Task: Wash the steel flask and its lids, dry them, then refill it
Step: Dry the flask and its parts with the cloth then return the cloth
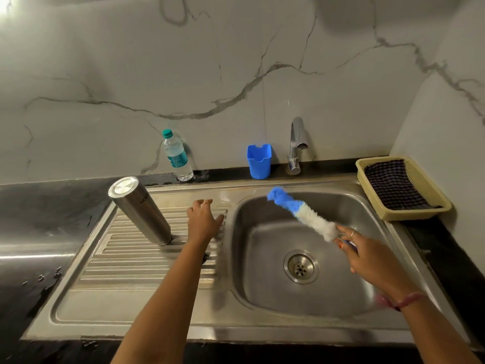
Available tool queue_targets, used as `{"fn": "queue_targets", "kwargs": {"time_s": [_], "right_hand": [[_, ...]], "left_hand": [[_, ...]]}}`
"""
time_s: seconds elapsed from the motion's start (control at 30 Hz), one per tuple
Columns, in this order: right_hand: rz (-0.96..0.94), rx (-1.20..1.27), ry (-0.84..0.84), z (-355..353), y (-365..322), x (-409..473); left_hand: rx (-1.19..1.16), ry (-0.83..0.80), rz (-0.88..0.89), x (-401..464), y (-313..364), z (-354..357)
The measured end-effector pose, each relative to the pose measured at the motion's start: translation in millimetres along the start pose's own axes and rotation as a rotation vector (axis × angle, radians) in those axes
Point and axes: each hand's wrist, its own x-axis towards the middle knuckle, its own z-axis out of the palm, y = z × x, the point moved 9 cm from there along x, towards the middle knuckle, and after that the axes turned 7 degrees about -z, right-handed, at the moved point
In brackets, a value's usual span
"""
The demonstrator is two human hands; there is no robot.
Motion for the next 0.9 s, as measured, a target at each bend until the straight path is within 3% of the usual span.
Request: {"fn": "queue_targets", "kwargs": {"time_s": [0.1, 0.17, 0.23, 0.3, 0.37, 0.47, 0.57, 0.67, 0.77, 0.8, 0.9], "right_hand": [[-0.299, -0.013, 0.252, -25.5, -24.7, -4.7], [-0.377, -0.008, 0.303, -26.3, -31.7, -7.9], [-0.333, -0.114, 0.274, -15.5, -24.7, -5.4], [-0.172, -0.316, 0.130, 3.4, -4.8, -1.3], [-0.047, -0.341, 0.033, 13.0, 15.9, -2.0], [-0.106, -0.060, 0.181, 3.0, 12.5, -3.3], [-0.228, 0.039, 0.328, -6.6, 2.0, -6.9], [-0.181, -0.106, 0.254, -1.2, 6.4, -3.3], [-0.047, -0.449, -0.024, 17.1, 22.8, -1.0], [-0.040, -0.432, -0.034, 17.8, 22.3, -0.9], [-0.115, -0.139, 0.175, 5.2, 7.3, -4.2]], "left_hand": [[-0.091, 0.023, 0.050, -14.9, 15.5, 4.6], [-0.118, 0.025, 0.058, -27.5, 21.7, 11.8], [-0.142, 0.022, 0.077, -39.6, 26.1, 20.9], [-0.158, 0.009, 0.092, -50.6, 27.0, 31.2], [-0.153, -0.018, 0.089, -59.3, 23.9, 41.8], [-0.153, -0.033, 0.087, -67.9, 19.5, 53.3], [-0.146, -0.061, 0.073, -71.6, 15.5, 62.2], [-0.185, -0.071, 0.065, -74.8, 16.9, 63.4], [-0.210, -0.072, 0.074, -77.7, 19.8, 65.3], [-0.223, -0.070, 0.078, -77.9, 20.5, 66.4], [-0.265, -0.073, 0.069, -78.0, 21.9, 71.2]]}}
